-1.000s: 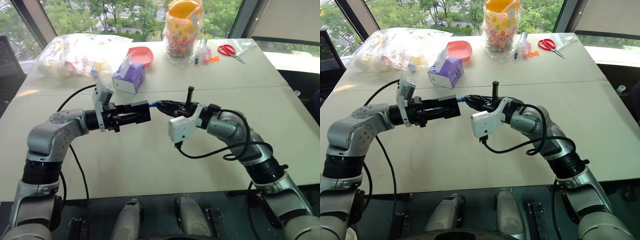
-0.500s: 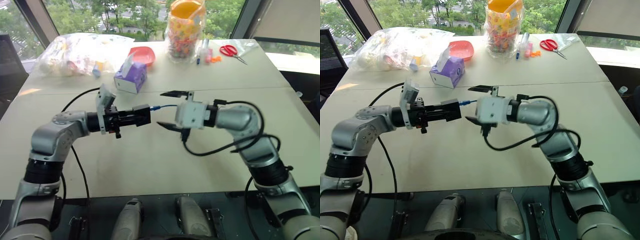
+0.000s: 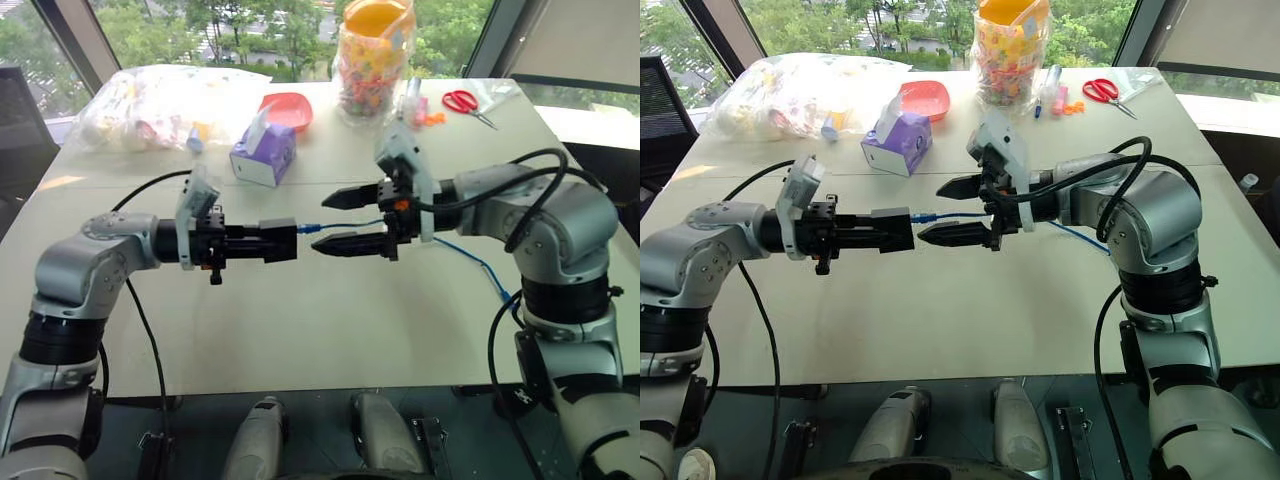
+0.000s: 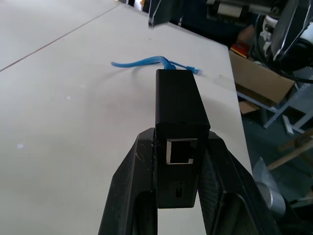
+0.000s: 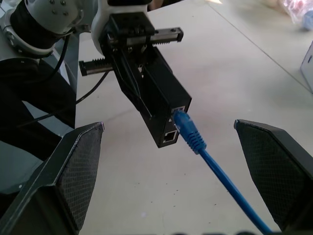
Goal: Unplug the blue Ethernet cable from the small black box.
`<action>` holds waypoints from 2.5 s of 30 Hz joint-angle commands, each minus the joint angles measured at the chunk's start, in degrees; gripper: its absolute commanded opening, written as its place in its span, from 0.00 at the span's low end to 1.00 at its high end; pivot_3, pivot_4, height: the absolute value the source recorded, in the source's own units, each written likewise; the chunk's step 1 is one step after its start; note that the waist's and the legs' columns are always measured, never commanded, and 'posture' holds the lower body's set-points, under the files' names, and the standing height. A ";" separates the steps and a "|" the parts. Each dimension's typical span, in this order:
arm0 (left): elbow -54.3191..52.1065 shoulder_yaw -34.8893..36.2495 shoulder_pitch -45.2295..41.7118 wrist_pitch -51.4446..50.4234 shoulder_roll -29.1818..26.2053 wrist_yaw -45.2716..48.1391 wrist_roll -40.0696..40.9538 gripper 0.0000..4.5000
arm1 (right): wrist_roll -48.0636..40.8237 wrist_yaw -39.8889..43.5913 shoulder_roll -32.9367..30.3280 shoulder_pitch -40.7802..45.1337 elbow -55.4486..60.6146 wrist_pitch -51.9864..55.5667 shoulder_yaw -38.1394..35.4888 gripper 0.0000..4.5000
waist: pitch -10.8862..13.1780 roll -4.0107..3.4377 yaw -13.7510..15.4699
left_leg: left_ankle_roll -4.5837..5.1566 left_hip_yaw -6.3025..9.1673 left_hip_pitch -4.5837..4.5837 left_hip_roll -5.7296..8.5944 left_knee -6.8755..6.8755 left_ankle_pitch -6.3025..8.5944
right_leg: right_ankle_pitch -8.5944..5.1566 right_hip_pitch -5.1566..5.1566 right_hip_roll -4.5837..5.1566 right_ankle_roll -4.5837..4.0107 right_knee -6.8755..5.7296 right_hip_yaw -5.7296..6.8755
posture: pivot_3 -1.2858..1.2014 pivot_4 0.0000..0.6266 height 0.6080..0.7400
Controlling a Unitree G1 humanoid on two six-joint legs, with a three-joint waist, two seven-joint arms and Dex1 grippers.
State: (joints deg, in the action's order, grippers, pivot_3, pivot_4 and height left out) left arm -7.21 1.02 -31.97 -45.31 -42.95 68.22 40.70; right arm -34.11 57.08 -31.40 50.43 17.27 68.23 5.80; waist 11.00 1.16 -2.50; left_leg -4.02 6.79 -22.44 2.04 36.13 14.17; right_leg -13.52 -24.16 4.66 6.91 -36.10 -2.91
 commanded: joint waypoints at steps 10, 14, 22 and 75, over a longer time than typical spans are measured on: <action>-3.17 1.34 -0.29 -1.22 -1.20 1.05 2.51 0.11 | -1.31 -1.92 0.62 2.07 -0.72 -2.49 2.82 0.00 | 0.00 0.00 -0.05 | 0.00 -0.02 -0.01 -0.01 0.00 0.00 | 0.00 -0.05 0.00 0.00 -0.01 -0.01 | 0.52 0.24 1.00; -3.23 1.23 -0.33 -1.31 -1.28 1.05 2.59 0.11 | -1.75 -1.91 0.27 2.31 -1.00 -2.06 3.19 0.00 | 0.00 0.00 -0.04 | 0.00 -0.02 -0.01 -0.01 0.00 0.00 | 0.00 -0.05 0.00 0.00 -0.01 -0.01 | 0.52 0.24 1.00; -3.27 0.98 -0.33 -1.09 -1.53 1.50 2.08 0.11 | -2.44 -0.04 -1.66 1.32 0.36 -4.09 3.99 0.25 | 0.00 0.00 -0.05 | 0.00 -0.02 -0.02 -0.01 0.00 0.00 | 0.00 -0.05 0.00 0.01 -0.01 0.00 | 0.52 0.24 1.00; -4.22 2.50 3.41 0.98 -4.71 3.86 1.94 0.11 | -5.89 0.75 -8.34 1.86 -10.85 2.40 4.04 0.02 | 0.01 0.01 -0.06 | 0.00 -0.02 -0.05 -0.01 -0.01 0.00 | 0.00 -0.07 0.00 0.01 0.00 0.00 | 0.52 0.24 1.00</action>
State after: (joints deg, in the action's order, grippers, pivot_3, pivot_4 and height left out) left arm -10.34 1.20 -28.48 -45.54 -46.86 71.74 41.91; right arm -39.96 57.25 -38.95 51.99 6.25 71.07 11.47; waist 11.01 1.17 -2.56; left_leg -4.01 6.77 -22.49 2.03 36.12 14.18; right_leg -13.52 -24.23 4.66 6.92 -36.10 -2.91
